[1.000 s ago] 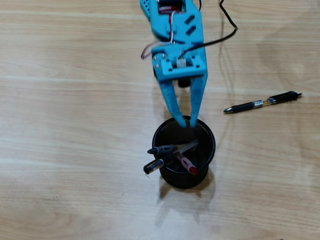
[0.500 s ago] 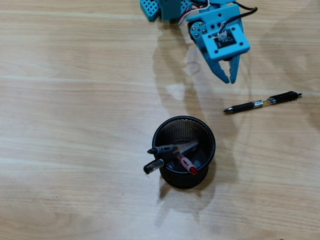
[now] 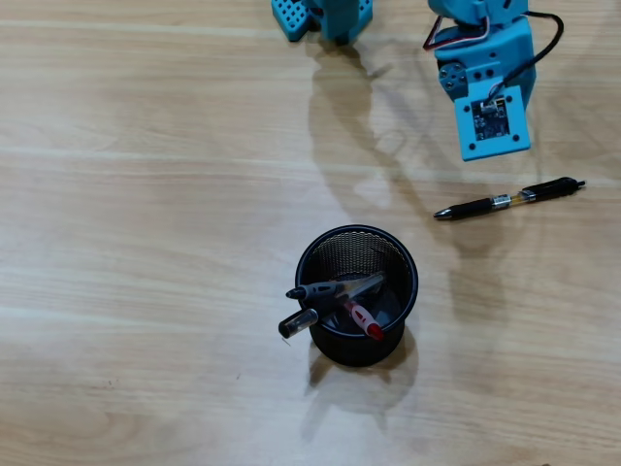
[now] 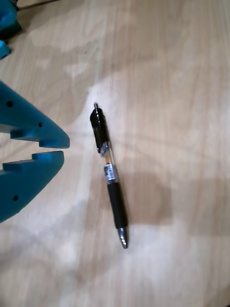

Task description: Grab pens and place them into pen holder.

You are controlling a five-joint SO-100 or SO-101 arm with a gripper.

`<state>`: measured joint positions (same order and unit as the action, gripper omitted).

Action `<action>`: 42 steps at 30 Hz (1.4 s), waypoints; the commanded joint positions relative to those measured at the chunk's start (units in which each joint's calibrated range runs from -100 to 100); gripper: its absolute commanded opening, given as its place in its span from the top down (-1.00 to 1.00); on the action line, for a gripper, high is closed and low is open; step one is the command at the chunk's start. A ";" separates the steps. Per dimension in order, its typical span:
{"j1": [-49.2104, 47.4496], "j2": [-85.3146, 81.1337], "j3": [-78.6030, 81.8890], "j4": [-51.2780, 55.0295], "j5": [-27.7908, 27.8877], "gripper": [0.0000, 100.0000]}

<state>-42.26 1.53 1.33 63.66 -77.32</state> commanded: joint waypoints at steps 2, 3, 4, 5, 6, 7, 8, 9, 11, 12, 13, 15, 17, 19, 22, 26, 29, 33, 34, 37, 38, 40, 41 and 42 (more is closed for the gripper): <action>-0.86 14.39 -29.66 18.85 -5.09 0.96; -0.77 16.94 -34.36 22.03 -5.82 0.96; -0.59 19.49 -39.16 25.50 -6.66 0.96; -0.49 21.87 -43.50 28.78 -7.65 0.96; -0.49 24.16 -47.67 31.97 -8.70 0.96; -0.49 26.03 -51.47 35.06 -9.64 0.96; -0.40 27.73 -55.00 36.34 -10.48 0.96; -0.40 29.26 -57.80 36.34 -11.11 0.96; -0.31 31.89 -61.51 36.34 -11.95 0.96; -0.31 32.99 -62.78 36.34 -12.52 0.96; -0.40 33.84 -63.41 36.34 -13.25 0.96; -0.95 35.20 -64.14 36.34 -15.35 0.96; -2.05 36.14 -64.50 36.34 -17.86 0.95; -4.06 36.98 -64.14 36.34 -22.10 0.95; -4.34 37.15 -63.77 36.34 -22.36 0.91; -3.97 38.68 -62.69 36.34 -22.52 0.81; -3.70 40.47 -62.78 36.34 -22.52 0.69; -2.96 43.95 -62.69 34.06 -22.52 0.63; -2.69 44.63 -62.69 33.33 -22.52 0.63; -2.05 46.41 -62.69 31.60 -22.52 0.63; -1.96 47.01 -62.69 31.06 -22.52 0.63; -1.68 48.19 -62.69 29.69 -22.52 0.63; -1.41 48.87 -62.69 29.05 -22.52 0.63; -1.32 49.47 -62.69 28.23 -22.52 0.64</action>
<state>-45.40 50.38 -60.60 94.56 -98.70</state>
